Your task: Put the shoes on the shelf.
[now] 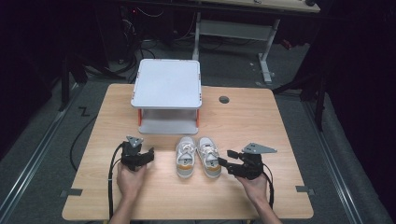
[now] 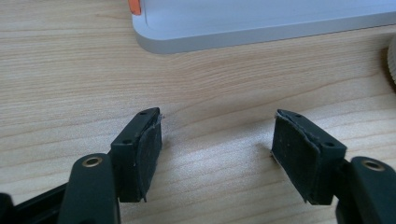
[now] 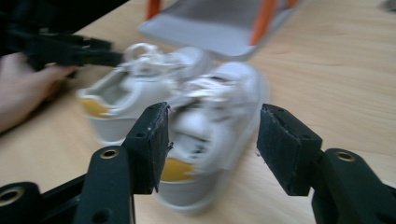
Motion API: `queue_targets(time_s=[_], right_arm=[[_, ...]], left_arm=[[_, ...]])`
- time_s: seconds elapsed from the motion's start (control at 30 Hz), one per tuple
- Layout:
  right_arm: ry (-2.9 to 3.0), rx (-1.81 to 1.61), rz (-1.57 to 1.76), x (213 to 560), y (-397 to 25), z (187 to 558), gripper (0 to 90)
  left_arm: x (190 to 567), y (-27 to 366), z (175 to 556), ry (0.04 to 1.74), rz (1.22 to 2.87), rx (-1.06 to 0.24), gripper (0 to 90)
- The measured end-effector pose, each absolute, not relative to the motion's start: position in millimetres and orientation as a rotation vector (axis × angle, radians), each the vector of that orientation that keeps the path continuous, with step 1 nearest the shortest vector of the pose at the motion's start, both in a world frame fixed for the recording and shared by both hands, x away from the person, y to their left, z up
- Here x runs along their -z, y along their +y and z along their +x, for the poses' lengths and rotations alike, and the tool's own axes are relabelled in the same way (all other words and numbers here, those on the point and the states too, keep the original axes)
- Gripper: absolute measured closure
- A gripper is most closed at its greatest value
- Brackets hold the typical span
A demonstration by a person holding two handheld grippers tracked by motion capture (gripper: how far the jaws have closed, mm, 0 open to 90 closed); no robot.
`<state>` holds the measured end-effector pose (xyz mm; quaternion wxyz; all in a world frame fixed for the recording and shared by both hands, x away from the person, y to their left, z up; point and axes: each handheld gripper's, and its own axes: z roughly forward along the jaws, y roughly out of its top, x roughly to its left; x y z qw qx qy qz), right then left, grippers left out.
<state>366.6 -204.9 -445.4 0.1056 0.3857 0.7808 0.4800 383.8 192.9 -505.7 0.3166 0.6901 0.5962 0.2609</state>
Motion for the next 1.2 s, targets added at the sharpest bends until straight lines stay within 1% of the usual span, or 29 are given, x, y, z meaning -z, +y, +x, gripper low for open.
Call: queue_targets(time_s=[0.17,0.3,0.33,0.47,0.5,0.57,0.7,0.73,0.83,0.9,1.03,1.13,1.17,1.2], right_arm=[[2.161,-1.316,1.284,458,-240,380,46.7],[2.081,-1.215,1.397,470,-267,388,46.4],[2.046,-1.153,1.463,477,-281,393,45.9],[2.016,-1.091,1.52,485,-294,396,45.5],[2.002,-1.034,1.548,492,-301,398,45.1],[1.998,-1.011,1.567,494,-302,398,44.4],[1.985,-0.988,1.566,500,-307,398,43.8],[1.995,-0.963,1.545,500,-305,398,42.6],[2.005,-0.922,1.511,501,-301,398,40.5],[2.021,-0.863,1.462,501,-294,397,39.5],[2.033,-0.876,1.459,501,-294,398,39.1],[2.032,-0.872,1.459,501,-294,397,38.6],[2.031,-0.872,1.46,501,-294,397,38.6],[2.031,-0.872,1.46,501,-294,397,38.6]], left_arm=[[506,192,384,1.568,1.818,-0.691,33.3],[506,192,384,1.565,1.827,-0.697,33.1],[506,192,384,1.564,1.824,-0.694,32.8],[506,191,384,1.56,1.829,-0.693,32.3],[506,192,384,1.558,1.829,-0.689,32.2],[506,192,383,1.558,1.821,-0.68,32.2],[504,192,381,1.558,1.864,-0.679,32.9],[501,192,378,1.569,1.877,-0.653,32.9],[496,190,371,1.548,1.871,-0.627,32.3],[487,183,359,1.492,1.872,-0.593,33.0],[468,165,336,1.406,1.887,-0.565,33.1],[446,141,316,1.323,1.91,-0.527,32.6],[446,141,316,1.323,1.91,-0.527,32.4],[440,132,313,1.301,1.917,-0.517,32.4]])
